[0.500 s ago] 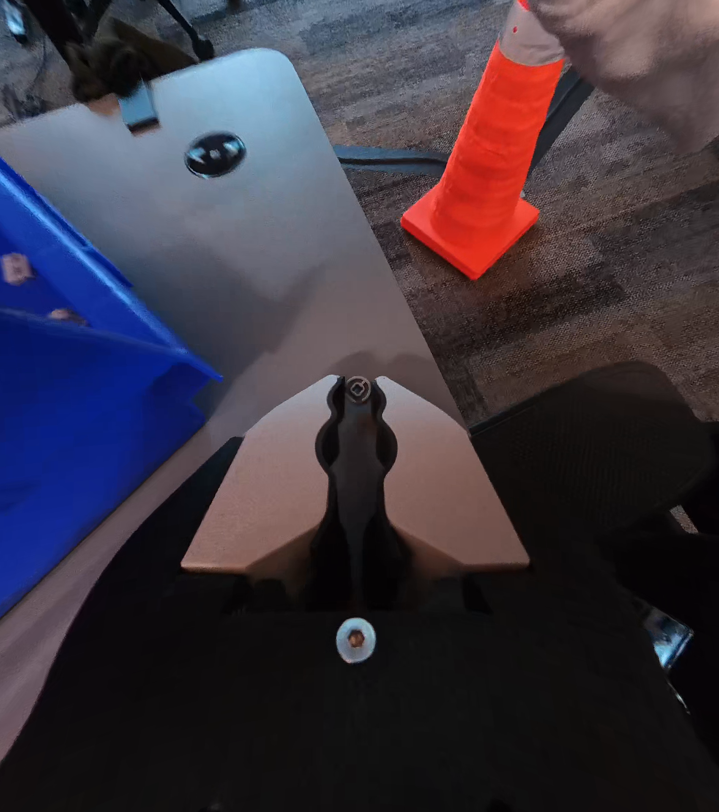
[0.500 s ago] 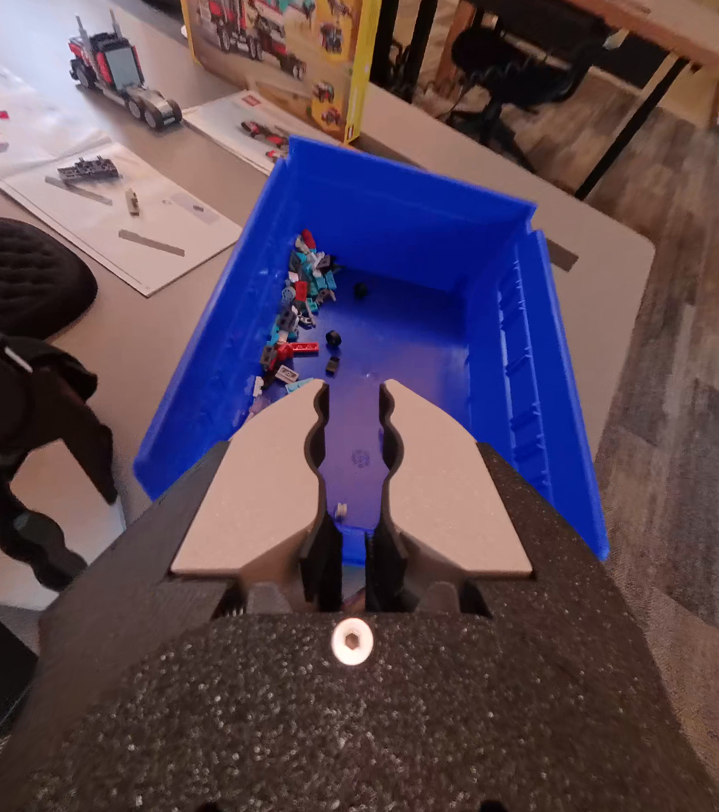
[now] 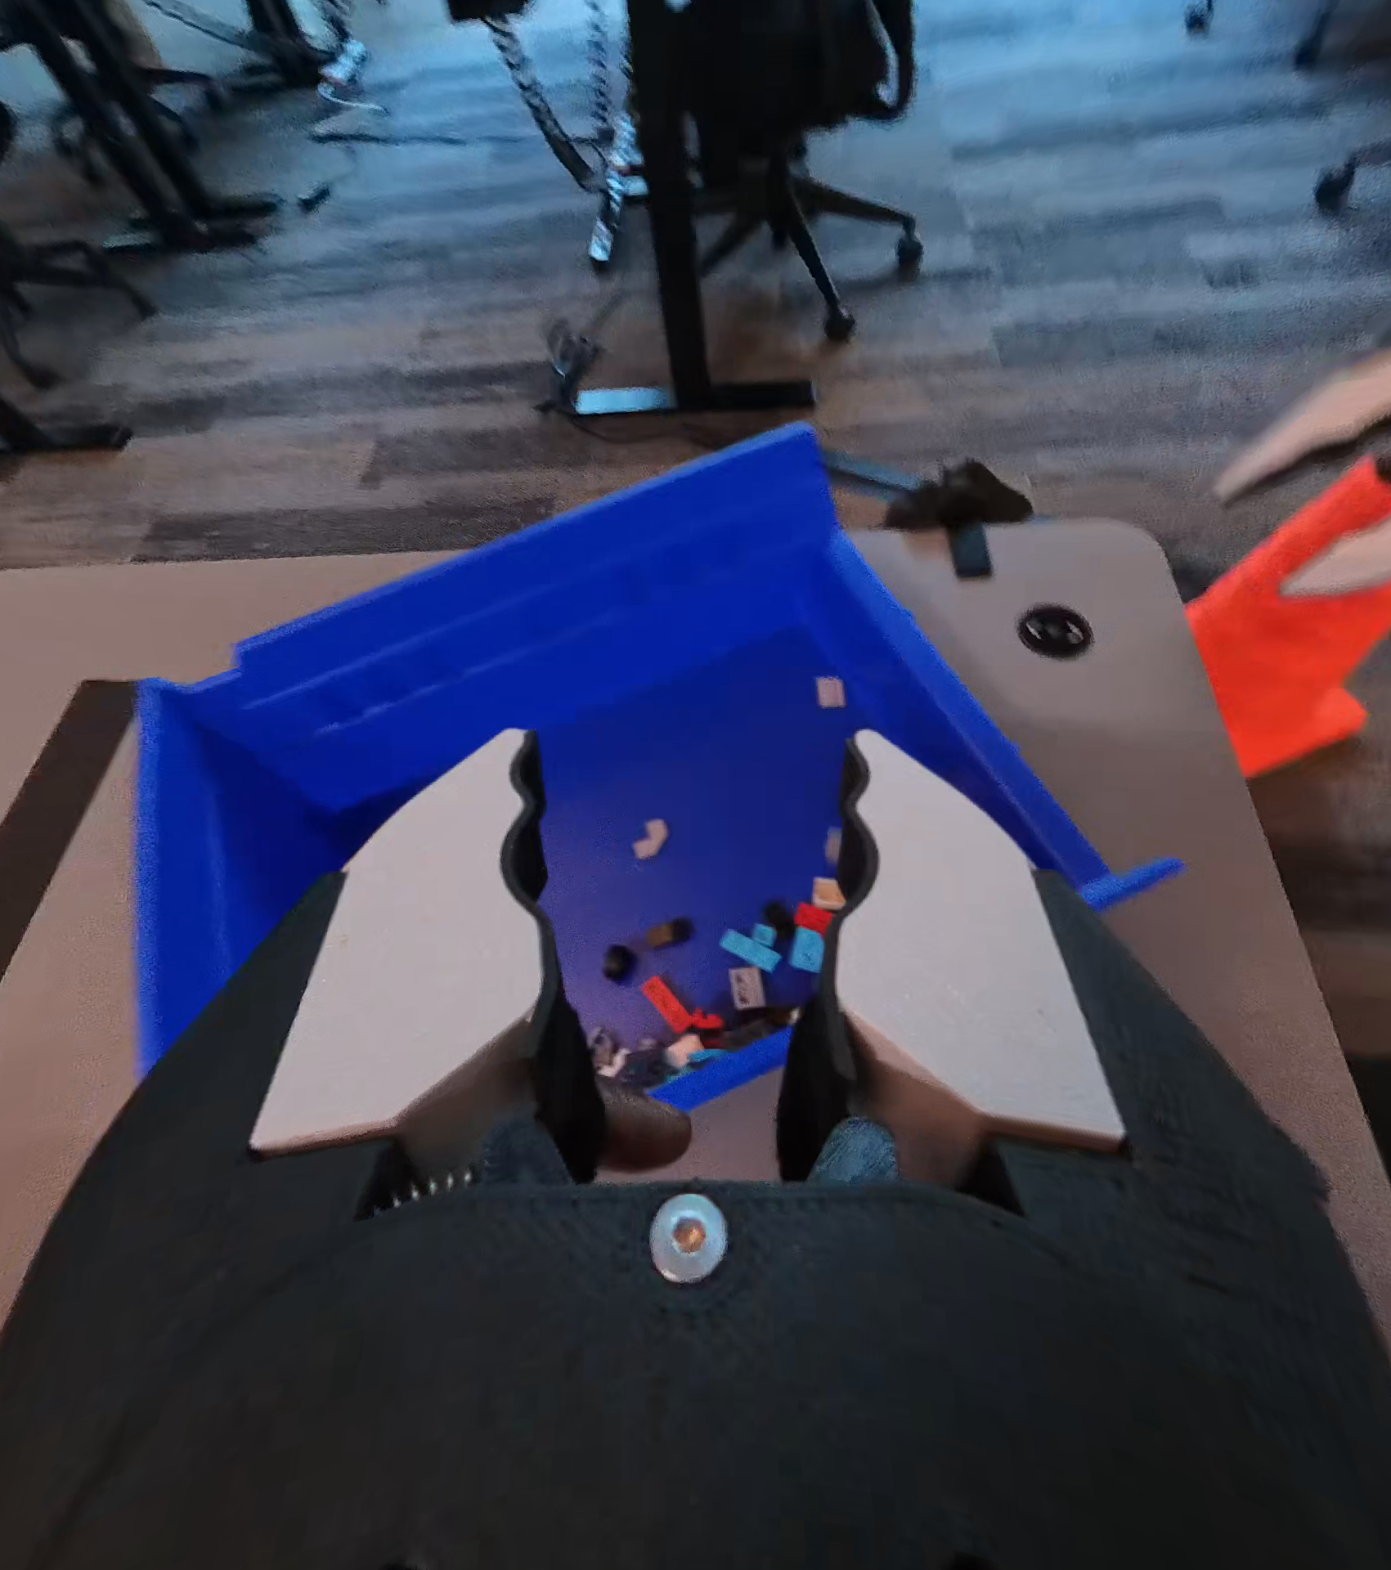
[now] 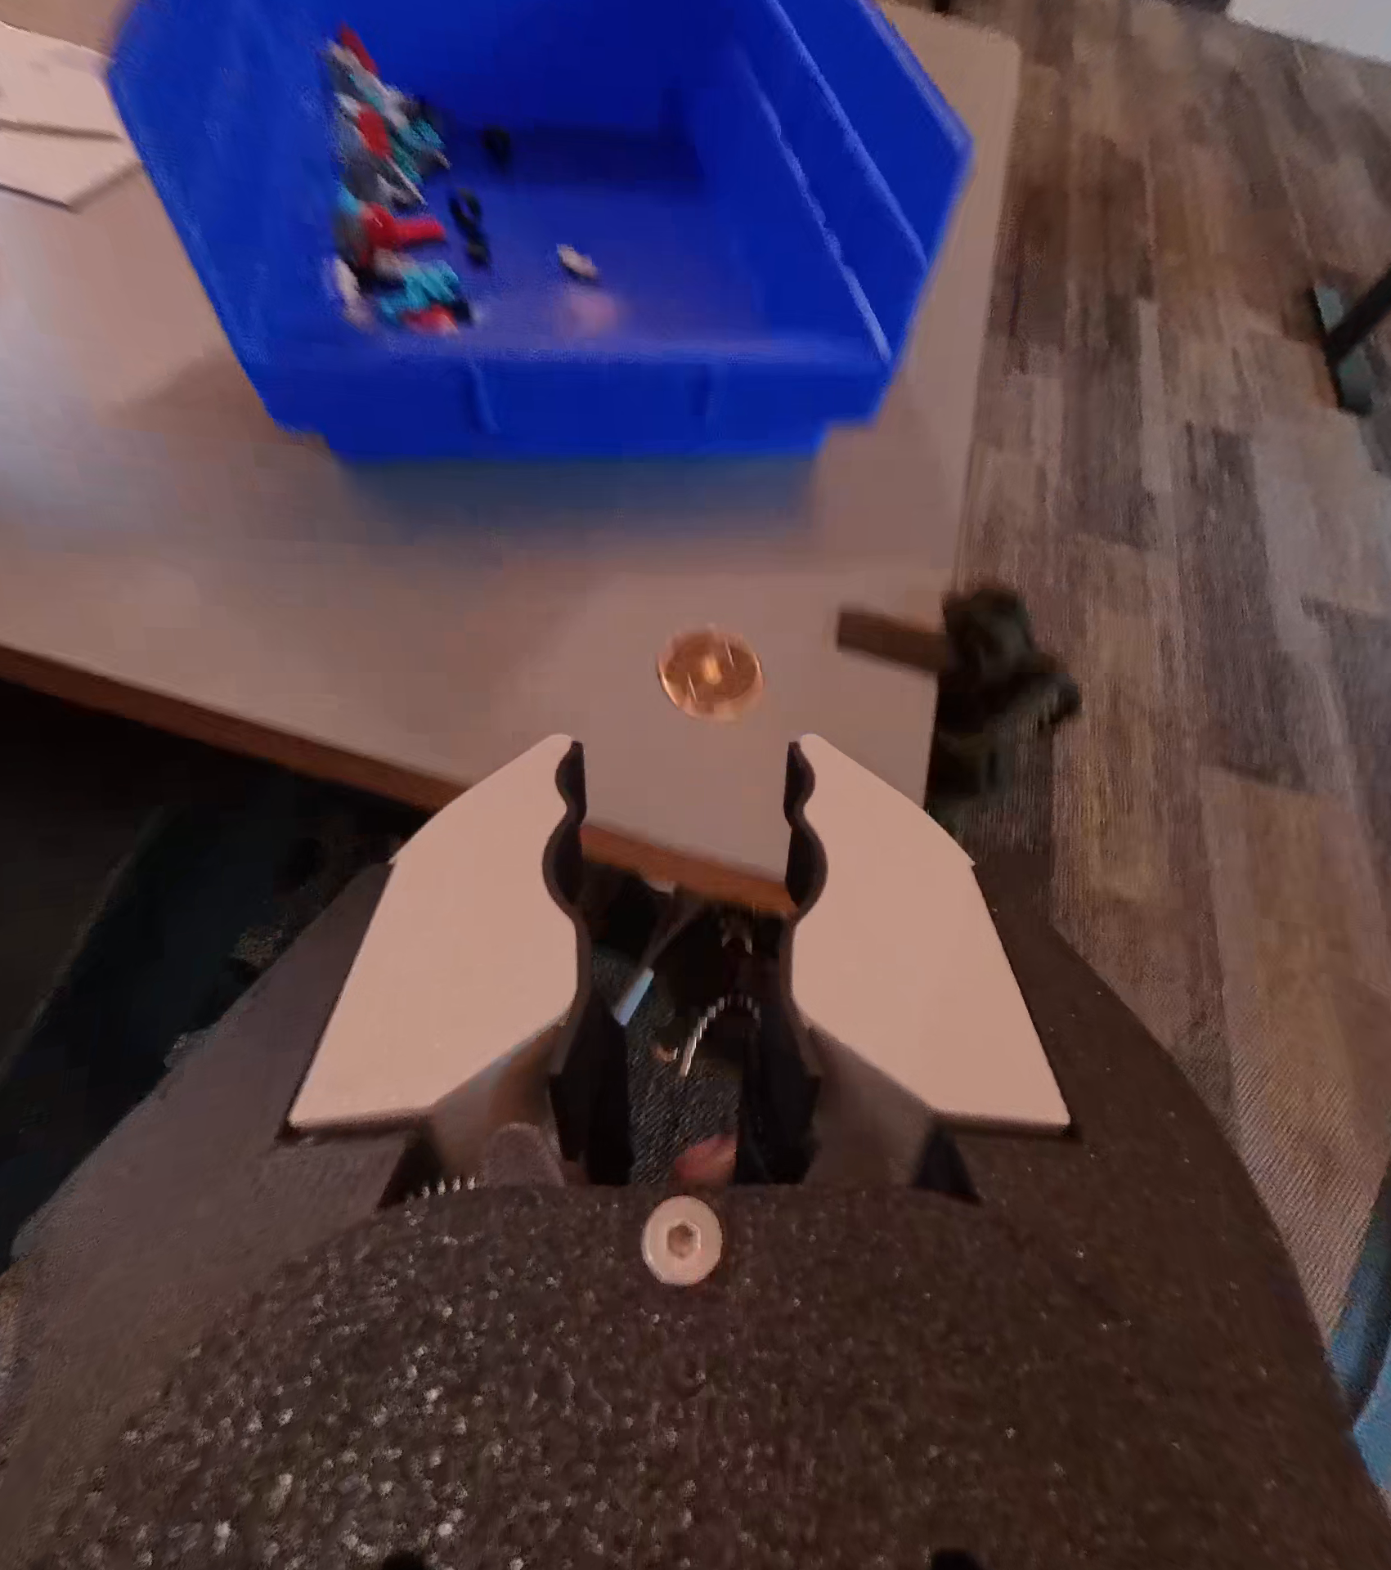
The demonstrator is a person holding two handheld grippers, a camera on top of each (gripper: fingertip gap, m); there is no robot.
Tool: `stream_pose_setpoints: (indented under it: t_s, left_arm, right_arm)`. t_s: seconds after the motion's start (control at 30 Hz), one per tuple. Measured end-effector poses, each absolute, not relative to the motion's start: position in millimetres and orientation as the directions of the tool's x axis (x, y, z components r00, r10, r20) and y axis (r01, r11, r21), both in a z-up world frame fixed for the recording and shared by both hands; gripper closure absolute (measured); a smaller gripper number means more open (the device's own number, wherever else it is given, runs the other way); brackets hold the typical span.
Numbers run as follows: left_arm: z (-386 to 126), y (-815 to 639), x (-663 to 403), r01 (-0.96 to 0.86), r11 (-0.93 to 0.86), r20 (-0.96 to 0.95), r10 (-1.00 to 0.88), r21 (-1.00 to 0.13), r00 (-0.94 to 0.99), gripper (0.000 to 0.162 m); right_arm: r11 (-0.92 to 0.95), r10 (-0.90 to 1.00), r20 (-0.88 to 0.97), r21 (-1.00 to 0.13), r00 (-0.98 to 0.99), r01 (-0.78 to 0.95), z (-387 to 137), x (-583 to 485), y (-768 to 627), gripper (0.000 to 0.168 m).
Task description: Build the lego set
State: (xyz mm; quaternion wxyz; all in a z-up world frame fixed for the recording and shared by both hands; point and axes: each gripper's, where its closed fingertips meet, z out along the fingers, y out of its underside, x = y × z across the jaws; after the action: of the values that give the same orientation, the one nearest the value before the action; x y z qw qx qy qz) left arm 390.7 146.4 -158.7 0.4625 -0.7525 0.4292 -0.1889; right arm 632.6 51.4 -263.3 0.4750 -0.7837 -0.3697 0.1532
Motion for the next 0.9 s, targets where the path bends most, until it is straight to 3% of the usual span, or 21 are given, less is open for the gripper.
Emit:
stream_pose_setpoints:
  t_s: [0.17,0.3,0.43,0.6,0.8,0.9]
  left_arm:
    - [-130.0,181.3,341.0,-0.362,-0.269,-0.039,-0.754,-0.892,0.656,0.088]
    - [-107.1,193.0,299.8,-0.325,-0.266,-0.053,-0.695,-0.907,0.717,0.088]
    - [-64.4,197.8,252.2,-0.238,-0.200,-0.079,-0.588,-0.950,0.805,0.090]
    - [-13.5,192.3,170.2,-0.144,-0.133,-0.088,-0.360,-0.981,0.929,0.094]
    - [46.9,152.5,67.0,-0.032,-0.102,-0.030,-0.019,-0.994,0.999,0.094]
    - [75.9,114.3,45.4,-0.033,-0.053,-0.037,0.076,-0.998,0.996,0.094]
  right_arm:
    - [-0.454,0.624,-0.052,-0.836,0.780,0.308,-372.4,702.5,12.4,0.120]
    - [-0.661,0.515,-0.190,-0.708,0.836,0.247,-506.7,735.2,-37.9,0.120]
    - [-0.751,0.336,-0.379,-0.660,0.862,0.002,-638.8,739.8,-60.2,0.131]
    - [-0.749,0.248,-0.327,-0.662,0.912,-0.034,-788.2,740.4,-35.8,0.130]
    - [-0.751,0.148,-0.388,-0.642,0.910,-0.152,-918.6,720.5,23.3,0.125]
    - [-0.771,0.172,-0.374,-0.627,0.911,-0.112,-960.9,698.5,38.3,0.128]
